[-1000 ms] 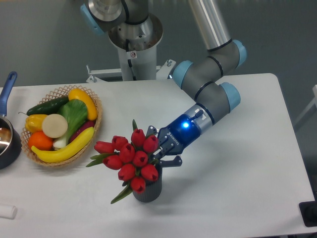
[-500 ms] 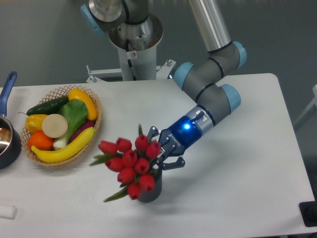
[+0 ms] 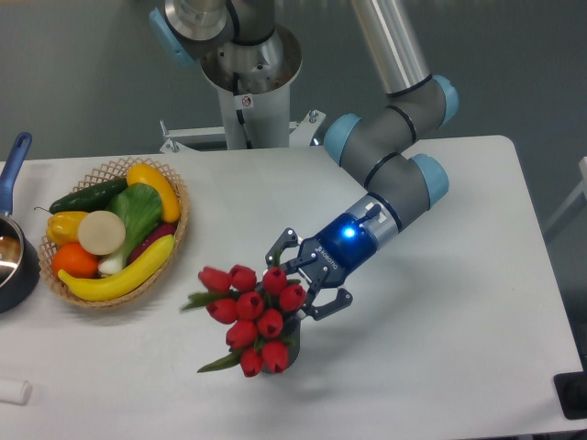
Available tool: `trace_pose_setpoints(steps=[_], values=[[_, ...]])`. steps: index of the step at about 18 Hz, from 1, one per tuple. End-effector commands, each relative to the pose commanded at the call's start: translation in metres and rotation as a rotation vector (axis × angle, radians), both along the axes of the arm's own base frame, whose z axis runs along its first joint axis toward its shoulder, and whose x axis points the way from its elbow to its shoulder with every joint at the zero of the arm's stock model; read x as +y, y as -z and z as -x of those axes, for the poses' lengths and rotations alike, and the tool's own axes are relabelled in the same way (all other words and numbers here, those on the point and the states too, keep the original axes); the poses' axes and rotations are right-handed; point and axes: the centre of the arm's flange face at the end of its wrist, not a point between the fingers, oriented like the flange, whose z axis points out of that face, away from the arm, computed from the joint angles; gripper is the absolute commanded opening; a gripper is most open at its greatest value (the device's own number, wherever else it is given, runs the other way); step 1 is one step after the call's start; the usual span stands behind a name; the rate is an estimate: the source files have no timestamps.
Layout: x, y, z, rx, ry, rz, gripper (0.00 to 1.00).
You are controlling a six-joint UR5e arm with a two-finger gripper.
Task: Insert the flowers into the vase
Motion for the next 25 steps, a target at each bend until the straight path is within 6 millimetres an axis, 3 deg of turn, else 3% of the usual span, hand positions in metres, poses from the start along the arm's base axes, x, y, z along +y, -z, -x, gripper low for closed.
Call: trace_pose_setpoints(steps=[3,7,14,17,25], values=[[-0.008,-0.018,0.001,0.035,-0.014,0.009,1.00],[-0.047,-0.040,0.001,0.125,-0.088,0.122,1.00],[-0.083,-0.111,0.018,0.421,-0.224,0.405,1.00],[-0.098,-0.156,0.023,0.562,-0.346,0.623,1.00],[-0.118,-0.249,0.070,0.659,-0.418,0.785,1.00]])
